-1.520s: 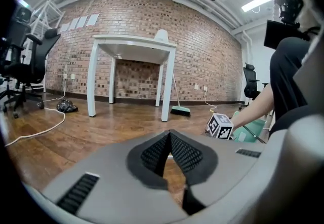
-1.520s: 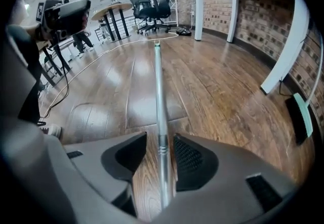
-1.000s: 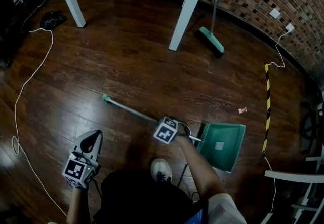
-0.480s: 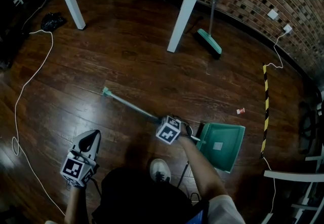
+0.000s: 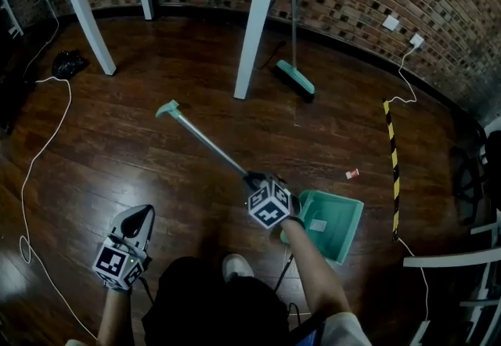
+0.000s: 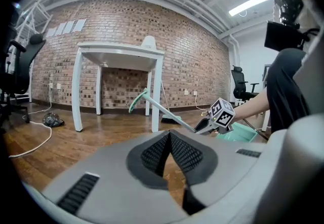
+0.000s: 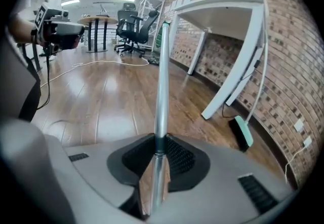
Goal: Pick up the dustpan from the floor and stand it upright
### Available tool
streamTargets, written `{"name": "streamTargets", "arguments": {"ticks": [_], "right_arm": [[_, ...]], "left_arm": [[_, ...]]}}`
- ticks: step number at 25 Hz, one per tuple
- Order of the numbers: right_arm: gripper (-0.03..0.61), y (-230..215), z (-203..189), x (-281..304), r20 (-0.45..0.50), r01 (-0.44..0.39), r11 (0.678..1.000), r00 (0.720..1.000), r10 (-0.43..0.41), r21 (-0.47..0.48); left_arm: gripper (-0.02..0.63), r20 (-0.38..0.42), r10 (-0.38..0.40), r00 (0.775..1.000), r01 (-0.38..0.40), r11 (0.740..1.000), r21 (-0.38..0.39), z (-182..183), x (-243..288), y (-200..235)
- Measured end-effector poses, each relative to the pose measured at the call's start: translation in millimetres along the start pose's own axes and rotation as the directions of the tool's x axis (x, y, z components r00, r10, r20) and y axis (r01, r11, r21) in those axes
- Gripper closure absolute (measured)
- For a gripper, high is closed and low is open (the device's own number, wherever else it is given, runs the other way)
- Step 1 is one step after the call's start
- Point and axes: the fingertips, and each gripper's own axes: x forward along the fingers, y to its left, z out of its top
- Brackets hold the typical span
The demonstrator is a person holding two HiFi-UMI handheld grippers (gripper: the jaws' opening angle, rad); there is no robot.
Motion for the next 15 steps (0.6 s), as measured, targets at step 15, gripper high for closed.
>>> {"name": "streamTargets", "arguments": {"ticks": [15], "right_arm": [[0.503,-63,17,-99,0.195,0.167,0.965,0.959,-0.206,0.200]], "left_arm": [[0.607,0.087,-0.119,0.989,0.109,0.988,0.112,76,37,-37]]}}
